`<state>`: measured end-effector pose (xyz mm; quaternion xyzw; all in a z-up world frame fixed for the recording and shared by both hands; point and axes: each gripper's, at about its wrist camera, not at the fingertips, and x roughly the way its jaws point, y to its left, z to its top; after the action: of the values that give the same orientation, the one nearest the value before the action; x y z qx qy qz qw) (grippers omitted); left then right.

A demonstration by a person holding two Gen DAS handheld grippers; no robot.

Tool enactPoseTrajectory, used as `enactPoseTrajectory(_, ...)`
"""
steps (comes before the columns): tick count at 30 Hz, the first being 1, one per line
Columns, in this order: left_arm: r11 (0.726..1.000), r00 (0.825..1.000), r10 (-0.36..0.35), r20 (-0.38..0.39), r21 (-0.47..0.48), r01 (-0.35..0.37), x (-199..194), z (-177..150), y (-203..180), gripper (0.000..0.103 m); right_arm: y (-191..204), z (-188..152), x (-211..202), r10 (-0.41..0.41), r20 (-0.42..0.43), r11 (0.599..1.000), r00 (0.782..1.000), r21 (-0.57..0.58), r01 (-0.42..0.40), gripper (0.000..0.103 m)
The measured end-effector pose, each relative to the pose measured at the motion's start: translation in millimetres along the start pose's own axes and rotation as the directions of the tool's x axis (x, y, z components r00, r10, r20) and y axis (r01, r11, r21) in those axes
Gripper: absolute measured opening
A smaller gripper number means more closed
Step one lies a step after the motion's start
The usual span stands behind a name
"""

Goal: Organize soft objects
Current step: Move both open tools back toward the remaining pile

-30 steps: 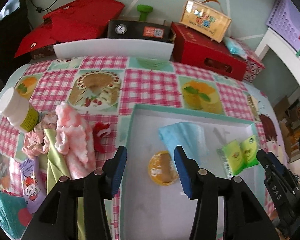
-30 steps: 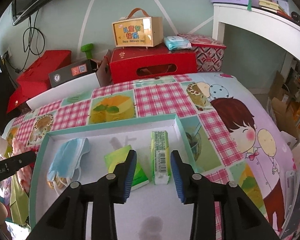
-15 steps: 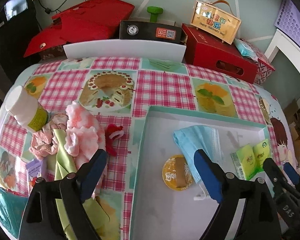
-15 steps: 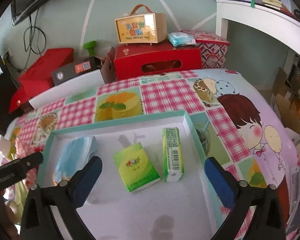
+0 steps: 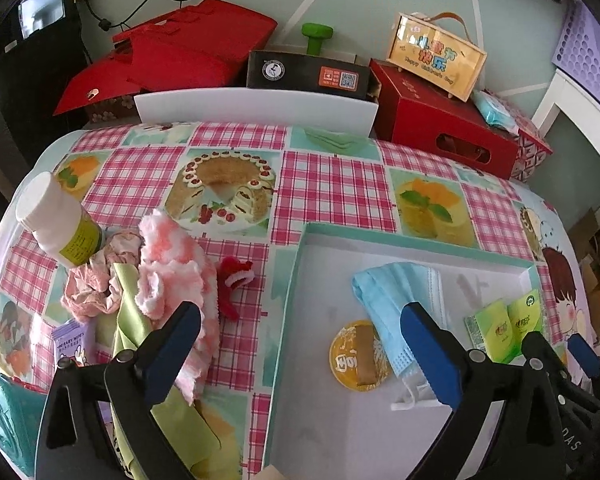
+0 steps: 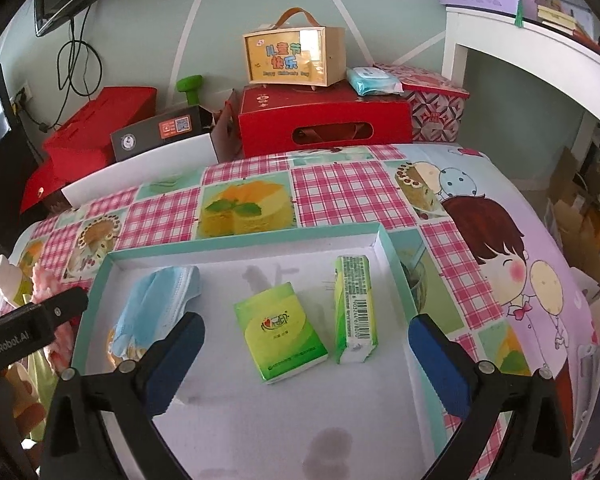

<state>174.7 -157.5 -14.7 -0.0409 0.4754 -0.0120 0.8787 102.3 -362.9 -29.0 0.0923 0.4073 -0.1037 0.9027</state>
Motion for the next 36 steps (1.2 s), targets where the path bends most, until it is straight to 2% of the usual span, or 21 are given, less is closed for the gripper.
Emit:
enactPoseTrajectory(7, 1.0, 1.0, 0.014, 0.016, -0.014, -0.014, -7.9, 3.6, 13.8, 0.1, -0.6, 1.2, -2.4, 0.002, -0.007, 1.0, 1.0, 0.011, -0.002, 0.103)
enactPoseTrajectory(10, 0.998, 0.998, 0.055, 0.029, -0.038, -0.054, -13.5, 4.4, 31.2, 0.1, -1.4, 0.9, -0.7, 0.005, -0.041, 0.999, 0.999, 0.045, -0.003, 0.103)
enactPoseTrajectory(14, 0.99, 0.993, 0.112, 0.042, -0.086, -0.108, -20.7, 6.6, 57.7, 0.1, 4.7, 0.1, -0.2, 0.066, -0.065, 0.996, 0.996, 0.068, -0.062, 0.103)
enactPoseTrajectory(18, 0.978, 0.987, 0.144, 0.064, -0.16, -0.132, -31.2, 7.6, 89.7, 0.1, 25.7, -0.7, -5.1, 0.052, -0.057, 0.999, 0.997, 0.01, -0.052, 0.103)
enactPoseTrajectory(22, 0.956, 0.976, 0.207, 0.071, -0.226, -0.186, -39.5, 7.0, 122.4, 0.1, 49.3, -2.9, -6.7, 0.097, -0.063, 0.994, 0.993, -0.034, -0.099, 0.103)
enactPoseTrajectory(29, 0.917, 0.959, 0.276, 0.063, -0.315, -0.243, -44.7, 3.2, 167.4, 0.1, 99.9, -14.0, -4.6, 0.166, -0.096, 0.976, 0.981, -0.126, -0.177, 0.103)
enactPoseTrajectory(33, 0.902, 0.942, 0.318, 0.103, -0.34, -0.268, -52.6, 1.0, 182.4, 0.1, 126.5, -19.1, -6.7, 0.219, -0.098, 0.958, 0.971, -0.167, -0.233, 0.103)
enactPoseTrajectory(36, 0.897, 0.937, 0.328, 0.121, -0.351, -0.269, -57.1, 1.6, 191.1, 0.101, 148.8, -22.9, -9.5, 0.257, -0.1, 0.942, 0.961, -0.198, -0.272, 0.103)
